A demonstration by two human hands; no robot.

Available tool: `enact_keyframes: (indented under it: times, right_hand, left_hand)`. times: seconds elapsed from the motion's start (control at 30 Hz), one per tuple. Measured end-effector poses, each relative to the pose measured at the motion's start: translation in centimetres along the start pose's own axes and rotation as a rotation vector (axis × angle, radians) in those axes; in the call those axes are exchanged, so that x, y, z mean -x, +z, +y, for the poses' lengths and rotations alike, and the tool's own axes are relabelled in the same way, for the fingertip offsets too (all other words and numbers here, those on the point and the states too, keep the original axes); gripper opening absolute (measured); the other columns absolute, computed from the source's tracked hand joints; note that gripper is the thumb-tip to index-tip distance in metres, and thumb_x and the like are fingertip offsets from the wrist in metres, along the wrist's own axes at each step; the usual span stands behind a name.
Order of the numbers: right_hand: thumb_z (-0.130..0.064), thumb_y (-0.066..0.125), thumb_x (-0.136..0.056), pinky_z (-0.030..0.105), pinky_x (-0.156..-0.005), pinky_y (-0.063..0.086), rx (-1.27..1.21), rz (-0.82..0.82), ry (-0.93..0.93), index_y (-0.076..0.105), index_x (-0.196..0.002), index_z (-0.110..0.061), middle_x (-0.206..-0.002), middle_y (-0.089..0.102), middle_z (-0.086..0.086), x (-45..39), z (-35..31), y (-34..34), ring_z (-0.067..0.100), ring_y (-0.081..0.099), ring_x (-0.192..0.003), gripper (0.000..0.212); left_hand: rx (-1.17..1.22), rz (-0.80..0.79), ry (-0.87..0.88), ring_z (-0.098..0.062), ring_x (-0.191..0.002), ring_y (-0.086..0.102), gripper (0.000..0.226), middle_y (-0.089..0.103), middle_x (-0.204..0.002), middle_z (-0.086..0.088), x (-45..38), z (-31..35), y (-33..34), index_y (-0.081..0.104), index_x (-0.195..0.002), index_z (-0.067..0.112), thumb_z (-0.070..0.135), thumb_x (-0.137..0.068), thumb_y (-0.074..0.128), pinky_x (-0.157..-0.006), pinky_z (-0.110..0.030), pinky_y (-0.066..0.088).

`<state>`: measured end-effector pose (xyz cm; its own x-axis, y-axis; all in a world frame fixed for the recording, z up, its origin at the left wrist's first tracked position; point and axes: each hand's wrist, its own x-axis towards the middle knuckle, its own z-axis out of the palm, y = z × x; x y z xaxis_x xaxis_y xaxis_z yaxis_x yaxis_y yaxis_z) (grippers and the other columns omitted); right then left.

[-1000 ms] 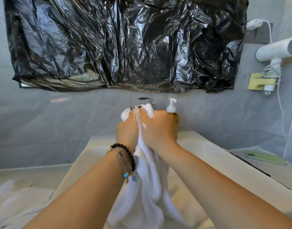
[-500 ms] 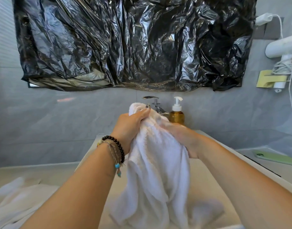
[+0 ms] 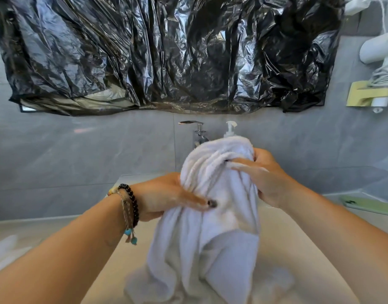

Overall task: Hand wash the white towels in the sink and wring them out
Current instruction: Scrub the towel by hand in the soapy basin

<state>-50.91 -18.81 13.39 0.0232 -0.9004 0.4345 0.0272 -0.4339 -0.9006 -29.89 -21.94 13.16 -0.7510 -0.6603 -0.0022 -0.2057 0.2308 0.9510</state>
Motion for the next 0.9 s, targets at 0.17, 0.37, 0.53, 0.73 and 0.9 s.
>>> enact_keyframes:
  times: [0.17,0.37,0.53,0.73,0.9]
  right_hand:
    - [-0.006,0.067,-0.085,0.021,-0.066,0.055,0.039,-0.021,0.091,0.069,-0.098,-0.013,-0.091,0.076,0.0,0.1,0.6,0.7,0.013,0.072,-0.084,0.015]
    - [-0.02,0.077,-0.073,0.014,-0.066,0.054,0.199,-0.17,0.166,0.07,-0.096,-0.022,-0.084,0.075,-0.013,1.1,0.8,2.4,0.002,0.07,-0.08,0.024]
    - [-0.011,0.074,-0.08,0.026,-0.089,0.054,0.103,-0.043,0.11,0.071,-0.104,-0.017,-0.103,0.074,-0.001,0.8,1.1,2.6,0.013,0.069,-0.099,0.025]
    - [-0.008,0.08,-0.067,0.031,-0.084,0.057,0.124,-0.232,0.26,0.069,-0.109,-0.018,-0.104,0.074,0.0,1.2,1.0,2.6,0.017,0.07,-0.098,0.045]
    - [-0.001,0.068,-0.086,0.012,-0.043,0.043,0.14,-0.023,0.136,0.066,-0.081,-0.01,-0.054,0.065,-0.011,1.1,0.3,3.1,0.0,0.059,-0.047,0.01]
  left_hand:
    - [0.114,0.263,0.136,-0.022,-0.093,0.072,0.028,0.075,-0.106,-0.009,-0.3,-0.3,-0.6,0.07,-0.107,0.01,0.016,-0.08,0.066,-0.084,-0.033,0.059]
    - [0.059,0.361,0.153,-0.019,-0.085,0.073,0.017,0.076,-0.098,-0.008,0.2,-0.3,-0.1,0.07,-0.107,0.005,0.007,-0.093,0.06,-0.072,-0.027,0.059]
    - [0.042,0.412,0.153,-0.006,-0.048,0.06,0.018,0.066,-0.058,0.004,0.4,0.0,0.9,0.066,-0.078,0.01,0.009,-0.096,0.06,-0.049,-0.018,0.048]
    - [0.099,0.459,0.139,-0.009,-0.058,0.069,0.011,0.073,-0.067,0.002,0.5,0.0,0.9,0.07,-0.086,0.01,0.015,-0.094,0.064,-0.053,-0.019,0.052]
    - [0.094,0.405,0.126,-0.005,-0.045,0.06,0.009,0.066,-0.056,0.007,0.5,0.0,0.6,0.066,-0.084,0.01,0.008,-0.093,0.064,-0.046,-0.015,0.046]
